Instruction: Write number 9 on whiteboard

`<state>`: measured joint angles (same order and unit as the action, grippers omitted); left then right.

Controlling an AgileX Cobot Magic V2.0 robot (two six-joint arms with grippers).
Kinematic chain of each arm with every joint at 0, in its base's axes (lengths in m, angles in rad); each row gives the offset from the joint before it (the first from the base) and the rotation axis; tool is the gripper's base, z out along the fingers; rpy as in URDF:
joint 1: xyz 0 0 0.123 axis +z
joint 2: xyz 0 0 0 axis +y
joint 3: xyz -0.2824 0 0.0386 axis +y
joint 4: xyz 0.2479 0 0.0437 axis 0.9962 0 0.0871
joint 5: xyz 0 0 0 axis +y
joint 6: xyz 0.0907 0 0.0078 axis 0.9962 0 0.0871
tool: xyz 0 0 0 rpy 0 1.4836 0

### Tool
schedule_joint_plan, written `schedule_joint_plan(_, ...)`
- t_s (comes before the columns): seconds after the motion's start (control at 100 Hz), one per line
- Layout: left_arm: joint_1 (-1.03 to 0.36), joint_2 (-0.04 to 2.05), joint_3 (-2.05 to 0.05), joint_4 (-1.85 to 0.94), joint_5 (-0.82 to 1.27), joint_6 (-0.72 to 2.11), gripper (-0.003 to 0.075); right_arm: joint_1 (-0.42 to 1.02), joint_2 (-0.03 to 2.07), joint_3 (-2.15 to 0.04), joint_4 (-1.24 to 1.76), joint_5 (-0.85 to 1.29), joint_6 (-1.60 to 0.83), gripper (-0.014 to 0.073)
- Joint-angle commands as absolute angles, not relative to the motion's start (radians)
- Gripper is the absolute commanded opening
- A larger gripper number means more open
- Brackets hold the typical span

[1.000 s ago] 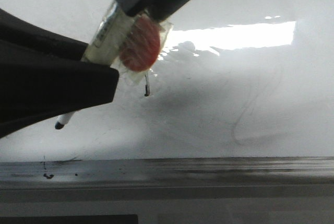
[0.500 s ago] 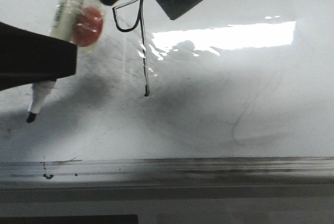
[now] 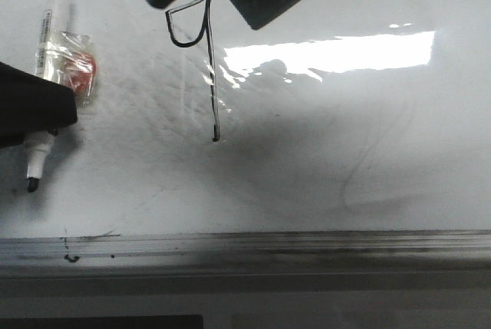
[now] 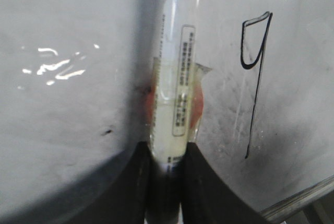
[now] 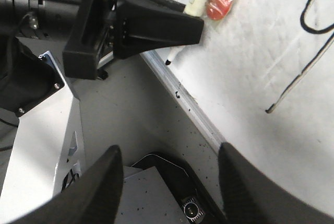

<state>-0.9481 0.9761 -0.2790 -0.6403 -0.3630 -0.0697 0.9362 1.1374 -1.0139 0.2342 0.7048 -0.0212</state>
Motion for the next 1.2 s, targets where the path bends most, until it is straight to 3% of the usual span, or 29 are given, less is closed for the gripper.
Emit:
schedule_joint_plan(0.0, -0.945, 0.994, -0.308, -0.652, -0.44, -0.071, -0.002, 0.936, 1.123, -1.047, 0.232, 0.657, -0.025, 0.0351)
schedule_joint_plan(0.2, -0.945, 1.001, -0.308, -0.65, -0.44, -0.071, 0.0008, 0.936, 1.123, -1.047, 0.232, 0.66, -0.025, 0.0339)
schedule_joint_plan(0.37, -0.945, 1.001, -0.308, -0.646, -0.44, -0.071, 0.0258, 0.936, 1.121, -1.047, 0.232, 0.661, -0.025, 0.031)
schedule_joint_plan(0.47, -0.945, 1.001, -0.308, -0.646, -0.44, -0.071, 0.0318, 0.936, 1.115, -1.047, 0.231, 0.659, -0.025, 0.031)
schedule_joint_plan(0.56, -0.947, 0.995, -0.308, -0.635, -0.44, -0.071, 0.0318, 0.936, 1.098, -1.047, 0.224, 0.636, -0.025, 0.027)
schedule_joint_plan(0.75, -0.947, 0.888, -0.308, -0.566, -0.421, -0.071, 0.0312, 0.936, 1.021, -1.045, 0.148, 0.603, -0.025, -0.0074)
schedule_joint_plan(0.83, -0.947, 0.81, -0.308, -0.515, -0.382, -0.071, 0.0269, 0.936, 0.974, -1.022, 0.109, 0.573, -0.025, -0.0062)
schedule_joint_plan(0.97, -0.947, 0.648, -0.297, -0.424, -0.318, -0.071, -0.0019, 0.936, 0.835, -0.877, 0.041, 0.348, -0.031, -0.0062)
schedule_joint_plan(1.19, -0.947, 0.394, -0.201, -0.273, -0.314, -0.071, -0.002, 0.936, 0.538, -0.533, -0.022, 0.0, -0.031, -0.0062)
